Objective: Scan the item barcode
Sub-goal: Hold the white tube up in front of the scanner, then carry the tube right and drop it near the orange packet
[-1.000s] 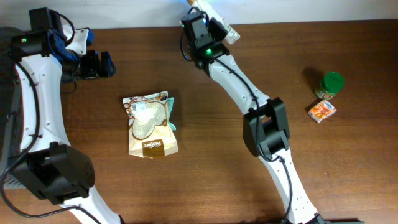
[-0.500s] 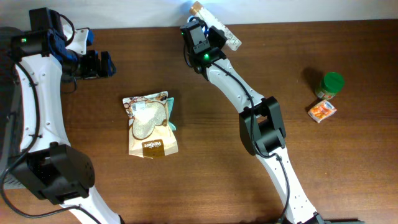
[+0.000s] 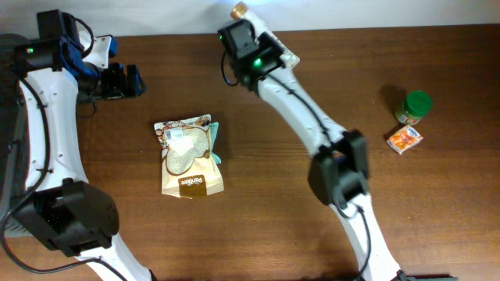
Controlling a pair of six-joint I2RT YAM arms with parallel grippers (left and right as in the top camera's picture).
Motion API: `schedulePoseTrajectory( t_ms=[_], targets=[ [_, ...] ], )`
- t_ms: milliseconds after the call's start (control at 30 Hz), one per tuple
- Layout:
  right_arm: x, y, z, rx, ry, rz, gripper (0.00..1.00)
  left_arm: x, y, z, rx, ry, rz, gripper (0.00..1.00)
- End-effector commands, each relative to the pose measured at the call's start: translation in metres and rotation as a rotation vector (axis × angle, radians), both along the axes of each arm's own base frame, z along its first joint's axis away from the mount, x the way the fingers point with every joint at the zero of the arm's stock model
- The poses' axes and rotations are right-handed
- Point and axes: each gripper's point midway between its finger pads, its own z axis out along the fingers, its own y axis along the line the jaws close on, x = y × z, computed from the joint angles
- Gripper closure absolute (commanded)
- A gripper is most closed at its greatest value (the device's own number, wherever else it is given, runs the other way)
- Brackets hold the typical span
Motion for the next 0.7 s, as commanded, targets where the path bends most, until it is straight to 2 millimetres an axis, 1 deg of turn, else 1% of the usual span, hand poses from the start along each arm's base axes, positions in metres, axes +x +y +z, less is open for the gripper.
schedulePoseTrajectory(
  t_ms=[0, 33, 67, 100, 133, 167, 200, 267, 367, 433, 533, 567, 600, 667],
  targets=[
    [-0.073, -0.016, 0.16, 0.513, -0.15, -0.131, 0.96, -0.001, -0.003, 0.012, 0.005, -0.031, -0.02, 0.01],
    [-0.084, -0.019, 0.163, 0.551, -0.123, -0.147, 0.96, -0.001, -0.003, 0.012, 0.005, -0.031, -0.02, 0.01],
    [-0.102, -0.026, 0.165, 0.607, -0.073, -0.181, 0.96, -0.001, -0.003, 0.012, 0.005, -0.031, -0.02, 0.01],
    [-0.113, -0.031, 0.166, 0.634, -0.043, -0.204, 0.96, -0.001, -0.003, 0.012, 0.005, -0.031, -0.02, 0.01],
    [-0.13, -0.045, 0.164, 0.665, 0.013, -0.259, 0.96, -0.001, -0.003, 0.012, 0.005, -0.031, -0.02, 0.01],
    [-0.142, -0.058, 0.161, 0.675, 0.052, -0.309, 0.96, -0.001, -0.003, 0.012, 0.005, -0.031, -0.021, 0.01],
    [-0.153, -0.076, 0.153, 0.667, 0.093, -0.382, 0.96, -0.001, -0.003, 0.012, 0.005, -0.031, -0.02, 0.01],
    [-0.169, -0.105, 0.139, 0.636, 0.155, -0.502, 0.96, -0.001, -0.003, 0.012, 0.005, -0.031, -0.02, 0.01],
    [-0.181, -0.146, 0.114, 0.583, 0.245, -0.654, 0.96, -0.001, -0.003, 0.012, 0.005, -0.031, -0.02, 0.01],
    [-0.181, -0.17, 0.096, 0.569, 0.29, -0.725, 0.96, -0.001, -0.003, 0.012, 0.005, -0.031, -0.02, 0.01],
    [-0.179, -0.197, 0.07, 0.543, 0.331, -0.806, 0.96, -0.001, -0.003, 0.012, 0.005, -0.031, -0.021, 0.01],
    [-0.179, -0.206, 0.057, 0.539, 0.352, -0.838, 0.96, -0.001, -0.003, 0.012, 0.005, -0.031, -0.02, 0.01],
    [-0.179, -0.211, 0.046, 0.543, 0.369, -0.858, 0.96, -0.001, -0.003, 0.012, 0.005, -0.031, -0.02, 0.01],
    [-0.18, -0.226, 0.016, 0.551, 0.409, -0.91, 0.96, -0.001, -0.003, 0.012, 0.005, -0.031, -0.02, 0.01]
  ],
)
